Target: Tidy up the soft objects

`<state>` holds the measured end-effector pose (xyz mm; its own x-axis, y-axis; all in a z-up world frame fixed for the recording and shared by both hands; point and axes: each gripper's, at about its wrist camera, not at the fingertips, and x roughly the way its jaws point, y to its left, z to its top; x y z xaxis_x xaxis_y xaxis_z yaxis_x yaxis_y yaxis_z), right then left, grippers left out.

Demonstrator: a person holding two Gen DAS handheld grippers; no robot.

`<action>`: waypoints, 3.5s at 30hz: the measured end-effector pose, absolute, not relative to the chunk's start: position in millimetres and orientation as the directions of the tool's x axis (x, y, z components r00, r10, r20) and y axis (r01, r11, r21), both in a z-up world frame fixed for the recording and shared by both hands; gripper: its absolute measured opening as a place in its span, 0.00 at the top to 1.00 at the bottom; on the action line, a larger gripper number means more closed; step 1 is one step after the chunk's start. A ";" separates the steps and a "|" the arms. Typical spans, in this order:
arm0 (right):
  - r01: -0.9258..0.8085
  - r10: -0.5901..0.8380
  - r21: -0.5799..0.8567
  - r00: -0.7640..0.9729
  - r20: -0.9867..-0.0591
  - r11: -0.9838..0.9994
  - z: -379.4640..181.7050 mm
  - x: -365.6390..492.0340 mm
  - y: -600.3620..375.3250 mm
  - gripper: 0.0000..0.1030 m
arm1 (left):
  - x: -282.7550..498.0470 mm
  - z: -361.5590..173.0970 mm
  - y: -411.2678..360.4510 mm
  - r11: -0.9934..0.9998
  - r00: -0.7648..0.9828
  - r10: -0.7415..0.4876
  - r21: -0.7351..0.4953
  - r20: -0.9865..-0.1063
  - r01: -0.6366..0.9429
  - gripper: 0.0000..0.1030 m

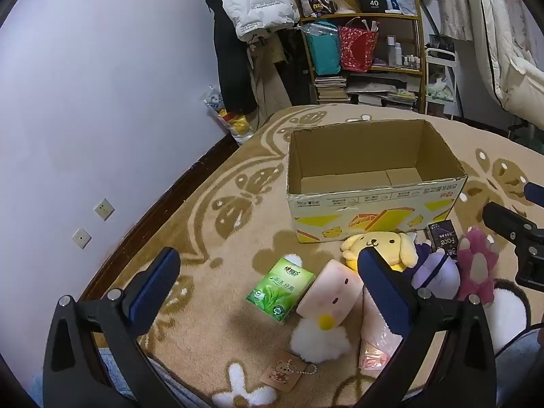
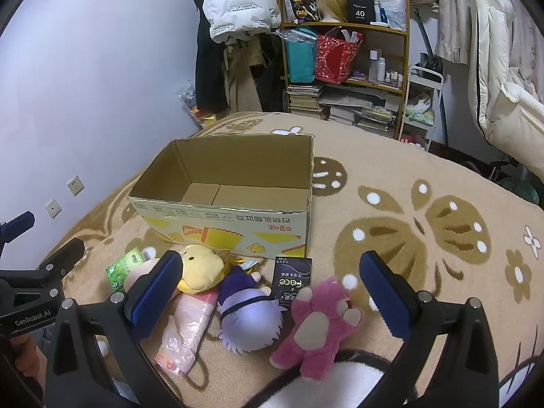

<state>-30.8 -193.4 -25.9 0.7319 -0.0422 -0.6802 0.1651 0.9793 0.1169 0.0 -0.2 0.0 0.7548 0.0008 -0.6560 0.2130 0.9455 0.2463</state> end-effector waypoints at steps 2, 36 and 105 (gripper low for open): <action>0.164 -0.041 0.119 0.735 -0.677 0.979 -25.7 -31.1 -193.3 0.00 | 0.1 -0.1 0.1 0.947 0.751 -0.004 0.239 -0.660 0.214 0.00; 0.165 -0.044 0.115 0.734 -0.677 0.980 -26.7 -30.4 -193.0 0.00 | -0.9 -5.4 -2.6 0.939 0.752 0.005 0.263 -0.659 0.223 0.00; 0.165 -0.045 0.113 0.731 -0.681 0.980 -28.5 -29.2 -191.6 0.00 | -0.4 -10.3 -5.9 0.929 0.743 0.020 0.287 -0.669 0.234 0.00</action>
<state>-29.2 -191.6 -28.5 0.7311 -0.0451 -0.6808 0.1654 0.9798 0.1128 -0.4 -5.9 -10.3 0.7432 0.0195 -0.6688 0.2338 0.9290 0.2869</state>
